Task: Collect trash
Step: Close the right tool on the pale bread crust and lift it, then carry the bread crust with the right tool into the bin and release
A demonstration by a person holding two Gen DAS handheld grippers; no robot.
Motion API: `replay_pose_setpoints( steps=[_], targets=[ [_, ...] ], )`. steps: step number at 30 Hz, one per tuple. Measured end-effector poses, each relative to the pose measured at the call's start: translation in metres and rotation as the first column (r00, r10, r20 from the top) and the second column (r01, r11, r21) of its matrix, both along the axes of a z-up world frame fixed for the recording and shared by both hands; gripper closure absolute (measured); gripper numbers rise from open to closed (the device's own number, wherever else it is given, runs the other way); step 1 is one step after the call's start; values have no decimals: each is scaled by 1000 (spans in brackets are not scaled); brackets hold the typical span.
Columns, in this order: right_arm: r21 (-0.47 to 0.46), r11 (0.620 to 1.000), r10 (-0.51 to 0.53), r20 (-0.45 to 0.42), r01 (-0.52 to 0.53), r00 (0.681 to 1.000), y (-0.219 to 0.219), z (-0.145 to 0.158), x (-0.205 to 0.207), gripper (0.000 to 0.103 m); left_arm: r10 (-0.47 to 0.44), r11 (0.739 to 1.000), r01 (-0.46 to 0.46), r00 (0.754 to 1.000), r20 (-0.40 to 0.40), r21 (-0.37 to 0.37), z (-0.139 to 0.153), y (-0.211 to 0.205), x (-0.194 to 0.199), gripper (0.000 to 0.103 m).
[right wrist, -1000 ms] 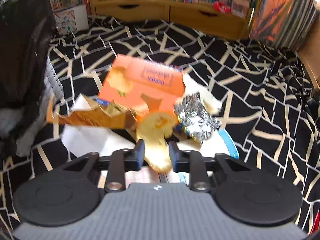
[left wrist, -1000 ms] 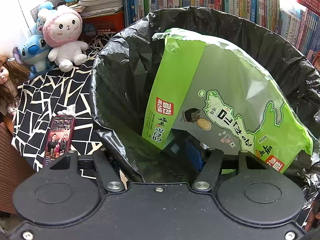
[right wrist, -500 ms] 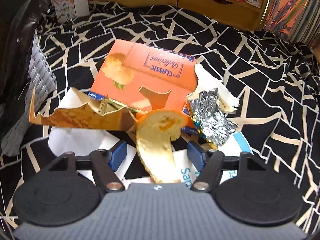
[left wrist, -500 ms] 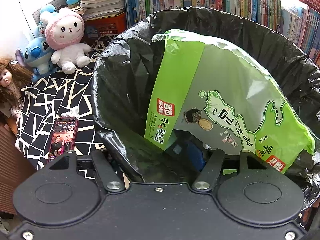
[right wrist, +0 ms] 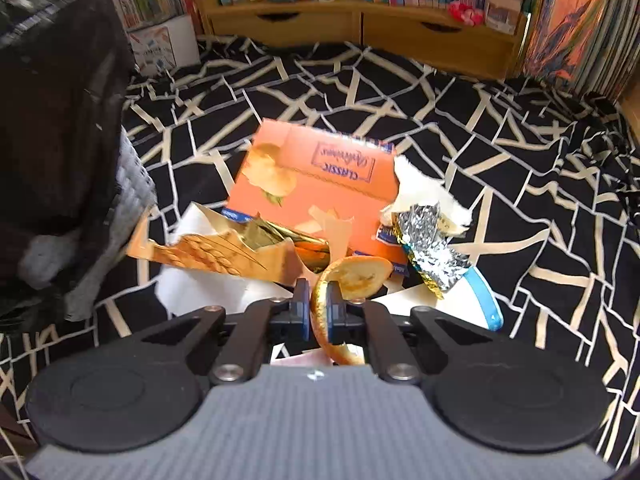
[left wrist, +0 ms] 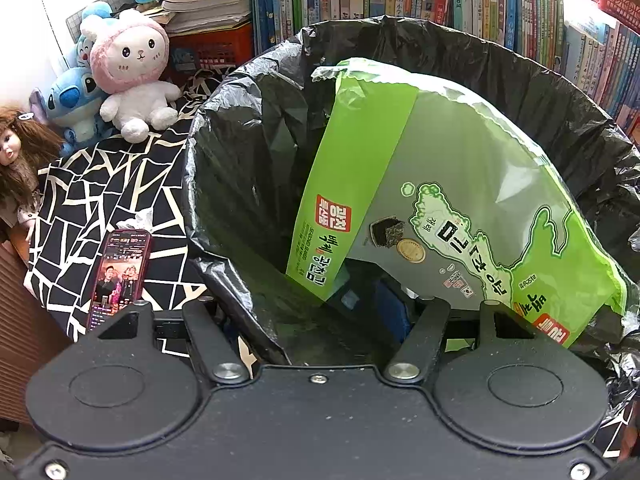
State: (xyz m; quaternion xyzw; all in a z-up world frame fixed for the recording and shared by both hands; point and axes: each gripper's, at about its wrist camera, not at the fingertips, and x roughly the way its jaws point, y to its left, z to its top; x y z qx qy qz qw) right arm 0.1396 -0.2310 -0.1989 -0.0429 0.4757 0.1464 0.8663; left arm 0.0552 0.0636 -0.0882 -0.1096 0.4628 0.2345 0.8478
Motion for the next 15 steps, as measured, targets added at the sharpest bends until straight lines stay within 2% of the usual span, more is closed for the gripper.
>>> replay_pose_setpoints(
  steps=[7,11,15],
  targets=[
    [66,998,-7,92,1,996,-2,46,-12,93,-8,1000,8,1000,0,-20,-1,4,1,39],
    [133,991,-8,178,-16,984,1,89,-15,93,-14,999,14,1000,1,-30,-1,6,1,39],
    [225,971,15,280,-81,960,12,141,-19,93,-19,999,19,1000,2,-37,-2,7,2,39]
  ],
)
